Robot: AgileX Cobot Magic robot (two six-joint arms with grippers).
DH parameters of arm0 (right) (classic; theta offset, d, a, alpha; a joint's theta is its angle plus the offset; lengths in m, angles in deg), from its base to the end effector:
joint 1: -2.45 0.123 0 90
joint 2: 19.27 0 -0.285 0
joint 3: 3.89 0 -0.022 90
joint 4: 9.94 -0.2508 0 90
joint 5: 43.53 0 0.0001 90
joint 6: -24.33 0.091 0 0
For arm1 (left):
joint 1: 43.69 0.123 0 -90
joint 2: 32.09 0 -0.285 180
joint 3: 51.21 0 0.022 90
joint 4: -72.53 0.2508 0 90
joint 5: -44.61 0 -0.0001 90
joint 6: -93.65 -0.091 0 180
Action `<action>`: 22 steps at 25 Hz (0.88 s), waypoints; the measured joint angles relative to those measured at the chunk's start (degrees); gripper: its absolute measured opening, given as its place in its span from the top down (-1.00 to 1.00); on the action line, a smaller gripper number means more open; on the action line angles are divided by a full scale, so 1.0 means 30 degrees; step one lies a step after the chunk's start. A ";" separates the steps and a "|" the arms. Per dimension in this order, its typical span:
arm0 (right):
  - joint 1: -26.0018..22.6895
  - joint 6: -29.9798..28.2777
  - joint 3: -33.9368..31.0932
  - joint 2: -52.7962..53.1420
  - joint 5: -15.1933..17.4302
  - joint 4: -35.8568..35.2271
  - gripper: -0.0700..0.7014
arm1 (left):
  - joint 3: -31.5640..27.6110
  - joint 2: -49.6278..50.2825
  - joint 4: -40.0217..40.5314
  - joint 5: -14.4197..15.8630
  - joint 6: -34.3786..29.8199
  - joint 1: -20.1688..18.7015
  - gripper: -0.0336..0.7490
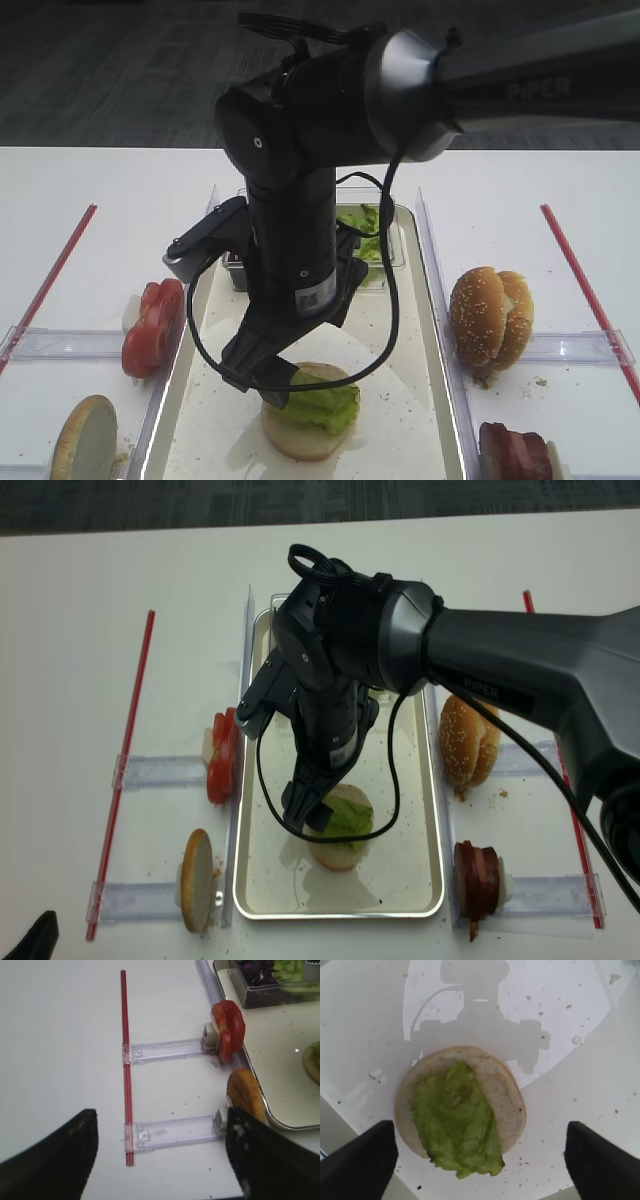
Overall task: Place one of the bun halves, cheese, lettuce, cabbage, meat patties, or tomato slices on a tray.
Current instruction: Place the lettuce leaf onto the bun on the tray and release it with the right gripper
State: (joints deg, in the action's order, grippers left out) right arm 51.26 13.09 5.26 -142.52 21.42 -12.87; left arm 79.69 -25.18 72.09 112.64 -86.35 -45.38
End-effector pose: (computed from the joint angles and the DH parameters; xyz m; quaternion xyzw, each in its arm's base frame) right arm 0.2574 0.3005 0.1881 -0.4910 0.8708 0.0247 0.0004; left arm -0.0119 -0.0003 0.2647 0.0134 0.8830 -0.0107 0.4691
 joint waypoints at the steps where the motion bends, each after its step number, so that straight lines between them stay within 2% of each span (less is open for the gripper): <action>1: 0.0000 0.0000 0.0000 0.0000 0.0000 0.0000 -0.97 | 0.0000 0.0000 0.0000 0.0000 0.0000 0.0000 -0.34; 12: 0.0000 0.0540 0.0000 0.0000 0.0121 0.0014 -0.97 | 0.0000 0.0000 0.0000 0.0000 0.0000 0.0000 -0.34; 22: 0.0000 0.0765 0.0038 0.0112 0.1405 0.1301 -0.97 | 0.0000 0.0000 0.0000 0.0000 0.0000 0.0000 -0.34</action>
State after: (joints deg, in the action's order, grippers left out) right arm 51.26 15.39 5.38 -142.19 25.63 -8.97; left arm 79.69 -25.18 72.09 112.64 -86.35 -45.38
